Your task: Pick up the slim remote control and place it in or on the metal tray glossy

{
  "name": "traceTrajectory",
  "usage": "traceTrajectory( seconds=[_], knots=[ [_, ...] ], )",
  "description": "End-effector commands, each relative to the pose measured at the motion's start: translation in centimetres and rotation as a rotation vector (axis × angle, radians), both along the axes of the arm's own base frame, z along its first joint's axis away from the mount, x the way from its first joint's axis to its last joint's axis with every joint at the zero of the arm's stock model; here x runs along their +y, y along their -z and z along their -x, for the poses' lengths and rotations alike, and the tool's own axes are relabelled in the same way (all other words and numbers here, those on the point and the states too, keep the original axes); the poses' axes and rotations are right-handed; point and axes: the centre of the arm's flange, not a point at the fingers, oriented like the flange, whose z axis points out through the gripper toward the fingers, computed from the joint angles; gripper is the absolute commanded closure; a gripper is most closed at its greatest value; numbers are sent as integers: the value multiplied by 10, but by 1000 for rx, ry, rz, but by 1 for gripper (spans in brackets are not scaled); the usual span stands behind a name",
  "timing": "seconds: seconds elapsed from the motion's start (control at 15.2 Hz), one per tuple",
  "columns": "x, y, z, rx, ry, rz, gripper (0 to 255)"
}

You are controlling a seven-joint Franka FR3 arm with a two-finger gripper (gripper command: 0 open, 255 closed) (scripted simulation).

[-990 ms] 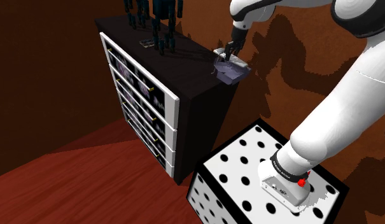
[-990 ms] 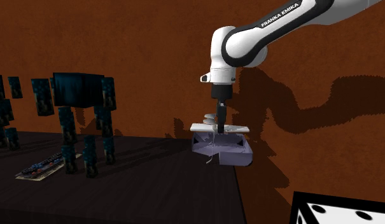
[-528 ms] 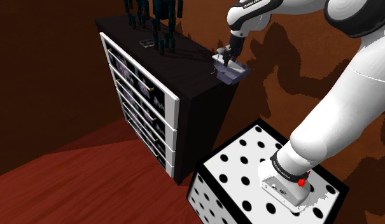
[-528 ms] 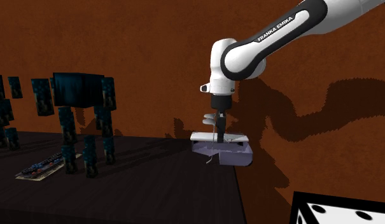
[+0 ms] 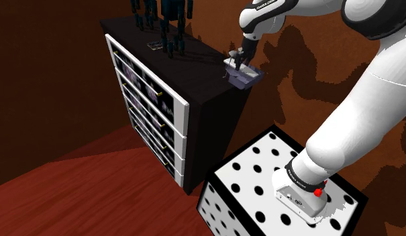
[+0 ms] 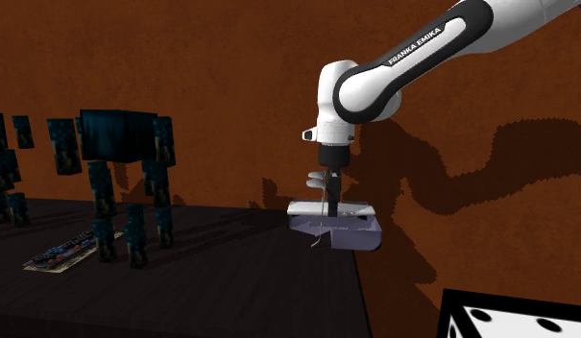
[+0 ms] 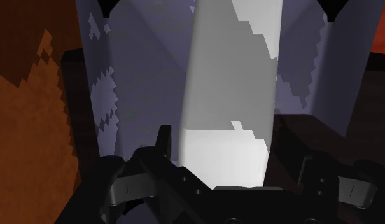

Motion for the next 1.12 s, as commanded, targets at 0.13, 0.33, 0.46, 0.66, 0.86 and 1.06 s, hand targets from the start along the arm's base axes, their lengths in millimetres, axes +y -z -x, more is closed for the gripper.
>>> traceTrajectory(
  seconds=[0.13, 0.33, 0.46, 0.66, 0.86, 1.06],
  knots=[
    [0, 0, 0, 0, 0, 0, 0],
    [0, -13, 0, 0, 0, 0, 0],
    [0, -40, 0, 0, 0, 0, 0],
    [0, -50, 0, 0, 0, 0, 0],
    [0, -50, 0, 0, 0, 0, 0],
    [0, -50, 0, 0, 0, 0, 0]
  ],
)
